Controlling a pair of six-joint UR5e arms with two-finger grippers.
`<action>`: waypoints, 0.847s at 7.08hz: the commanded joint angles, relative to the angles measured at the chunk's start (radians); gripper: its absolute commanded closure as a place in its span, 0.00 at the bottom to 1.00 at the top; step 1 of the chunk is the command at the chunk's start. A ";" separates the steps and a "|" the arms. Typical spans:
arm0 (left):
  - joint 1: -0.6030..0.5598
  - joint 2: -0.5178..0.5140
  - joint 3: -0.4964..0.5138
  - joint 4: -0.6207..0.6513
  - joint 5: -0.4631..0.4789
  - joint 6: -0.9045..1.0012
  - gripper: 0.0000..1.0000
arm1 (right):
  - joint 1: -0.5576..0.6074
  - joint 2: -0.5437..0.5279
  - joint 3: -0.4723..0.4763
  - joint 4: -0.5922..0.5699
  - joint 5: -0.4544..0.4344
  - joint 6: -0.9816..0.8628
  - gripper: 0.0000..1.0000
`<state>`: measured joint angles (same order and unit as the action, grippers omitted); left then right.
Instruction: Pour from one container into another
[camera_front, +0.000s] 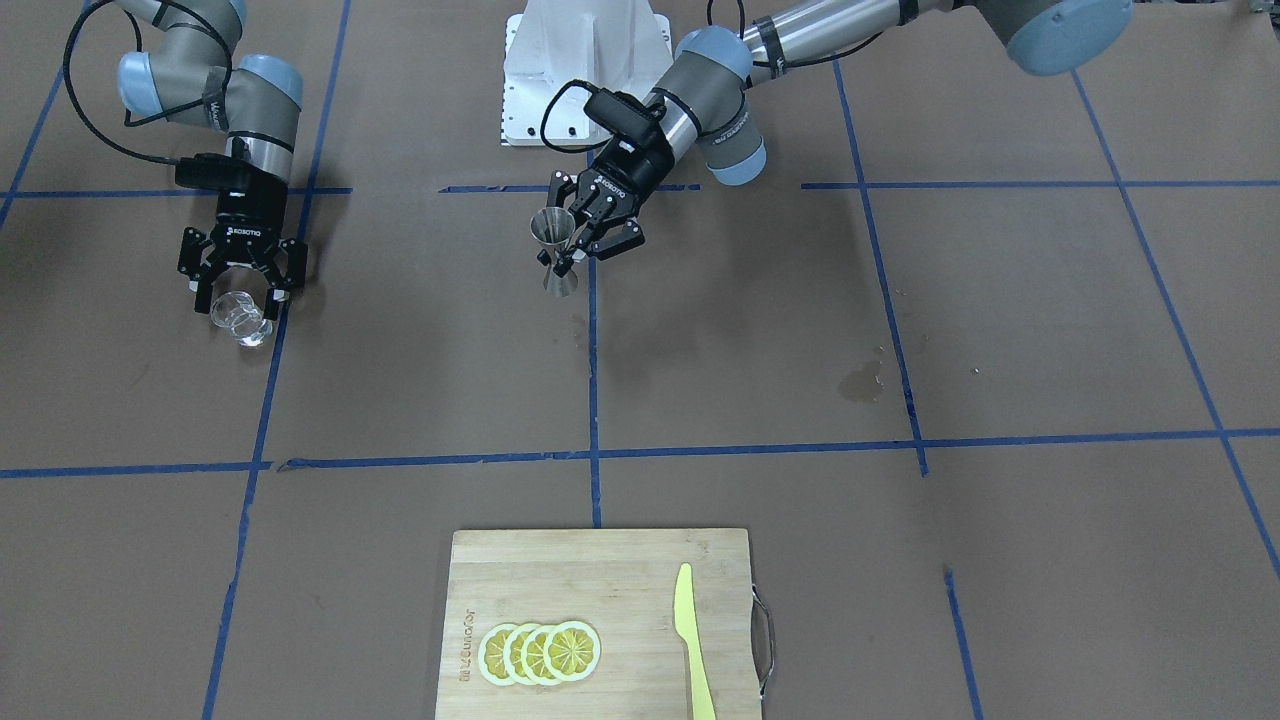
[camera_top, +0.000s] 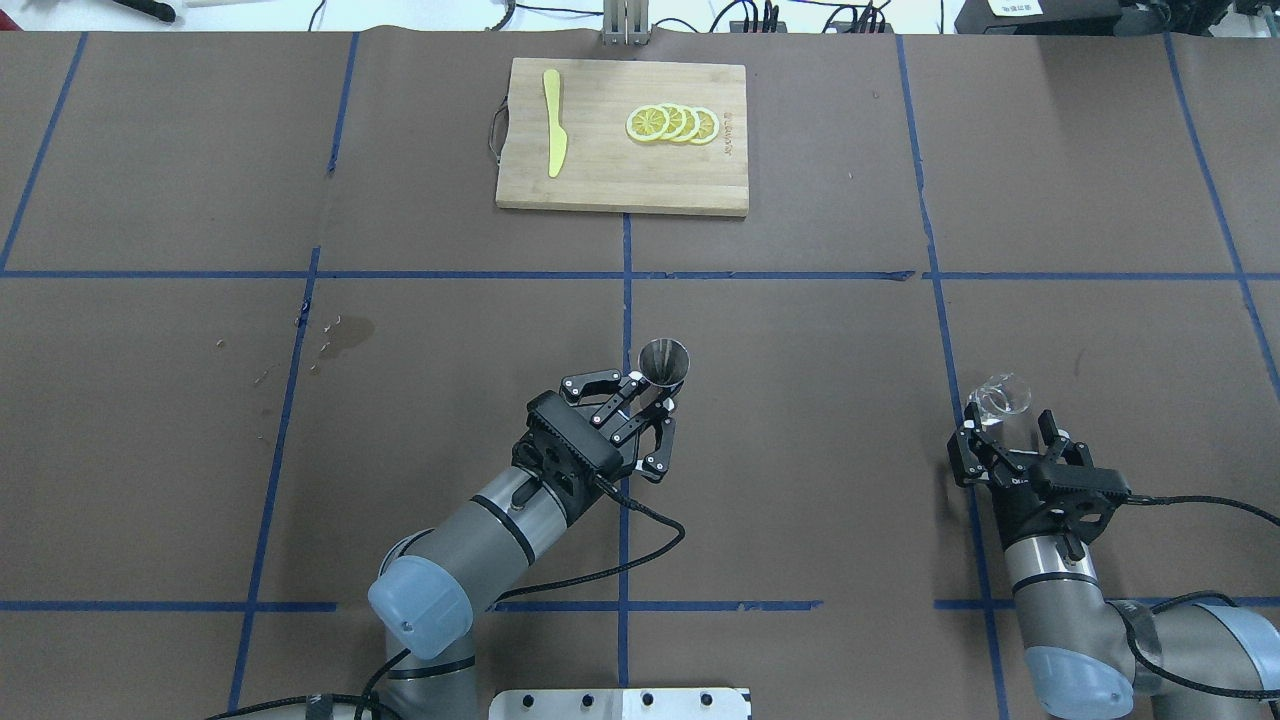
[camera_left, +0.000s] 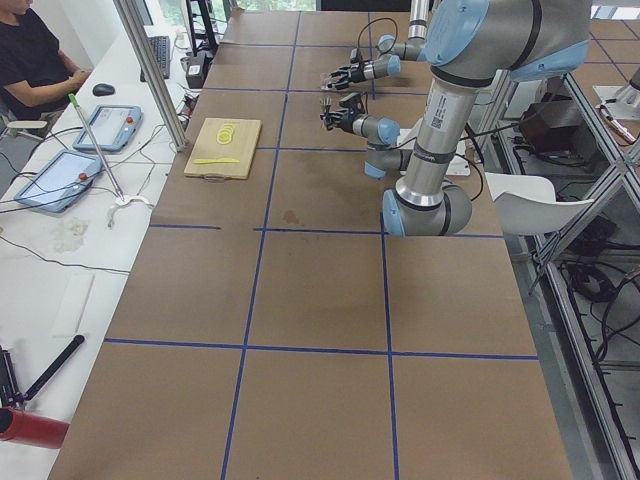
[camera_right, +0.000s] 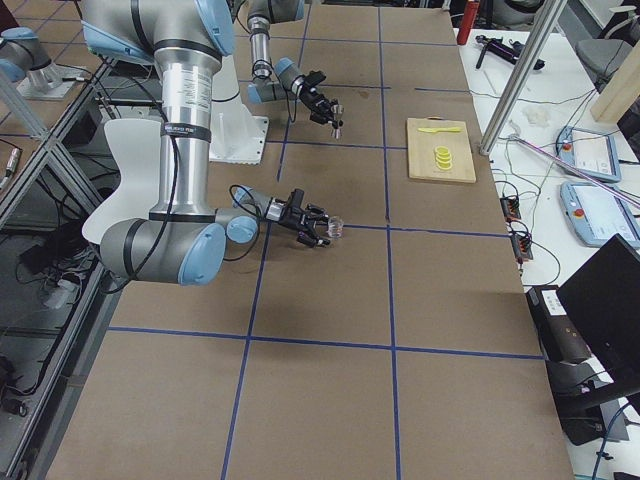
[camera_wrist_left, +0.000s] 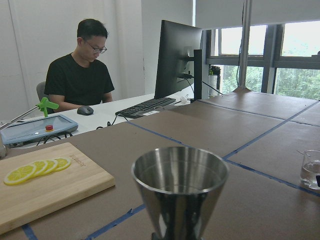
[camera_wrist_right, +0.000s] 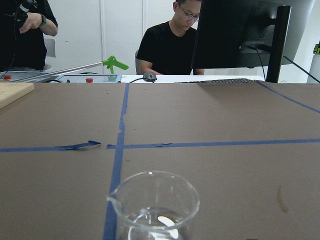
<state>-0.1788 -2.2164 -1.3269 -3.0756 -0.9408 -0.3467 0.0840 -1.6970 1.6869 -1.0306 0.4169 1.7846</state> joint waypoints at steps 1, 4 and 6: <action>-0.001 0.000 0.000 0.000 0.001 0.000 1.00 | 0.008 0.017 -0.006 0.001 0.006 -0.016 0.10; -0.001 0.000 0.000 0.000 0.001 0.000 1.00 | 0.017 0.019 -0.015 0.044 0.010 -0.050 0.12; 0.001 0.000 0.000 0.000 0.001 0.000 1.00 | 0.017 0.033 -0.023 0.044 0.010 -0.056 0.12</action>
<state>-0.1793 -2.2166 -1.3269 -3.0756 -0.9403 -0.3467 0.1006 -1.6715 1.6683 -0.9889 0.4263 1.7352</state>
